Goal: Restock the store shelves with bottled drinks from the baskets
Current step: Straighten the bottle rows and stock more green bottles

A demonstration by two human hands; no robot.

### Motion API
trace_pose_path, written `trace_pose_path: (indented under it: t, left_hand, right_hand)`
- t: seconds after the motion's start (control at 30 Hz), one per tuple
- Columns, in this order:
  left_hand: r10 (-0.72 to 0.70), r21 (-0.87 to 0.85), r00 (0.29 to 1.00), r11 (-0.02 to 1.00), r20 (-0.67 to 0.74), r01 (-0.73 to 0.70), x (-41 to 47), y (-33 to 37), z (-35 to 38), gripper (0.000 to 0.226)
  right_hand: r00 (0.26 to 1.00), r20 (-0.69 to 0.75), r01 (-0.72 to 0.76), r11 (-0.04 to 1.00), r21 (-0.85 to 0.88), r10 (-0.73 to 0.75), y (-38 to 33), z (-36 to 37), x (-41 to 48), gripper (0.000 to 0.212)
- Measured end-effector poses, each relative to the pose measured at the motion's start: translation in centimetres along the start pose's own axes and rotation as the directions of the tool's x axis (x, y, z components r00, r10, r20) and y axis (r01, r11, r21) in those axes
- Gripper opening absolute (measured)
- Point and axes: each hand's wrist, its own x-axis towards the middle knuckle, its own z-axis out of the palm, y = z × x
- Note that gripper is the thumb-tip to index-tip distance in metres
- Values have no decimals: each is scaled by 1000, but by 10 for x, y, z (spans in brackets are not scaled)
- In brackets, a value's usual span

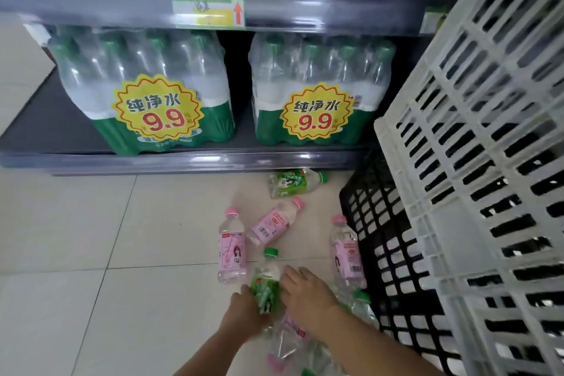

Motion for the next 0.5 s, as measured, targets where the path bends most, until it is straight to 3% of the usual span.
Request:
trace_pose_path:
  t: [0.13, 0.27, 0.4, 0.5]
  left_hand:
    - [-2, -92, 994, 996, 107, 12, 2, -5, -1, 73]
    - [1, -236, 984, 971, 177, 41, -6, -7, -17, 47]
    - [56, -385, 970, 922, 236, 40, -21, -12, -42, 39]
    - [124, -463, 972, 886, 202, -17, -42, -6, -68, 46]
  right_hand:
    - [988, 124, 106, 985, -135, -89, -3, -4, 1, 36]
    - [978, 184, 149, 951, -272, -101, -10, -10, 3, 33]
    - [966, 258, -6, 1000, 15, 2, 0, -32, -3, 37]
    - [960, 225, -218, 952, 217, 168, 26, -60, -19, 43]
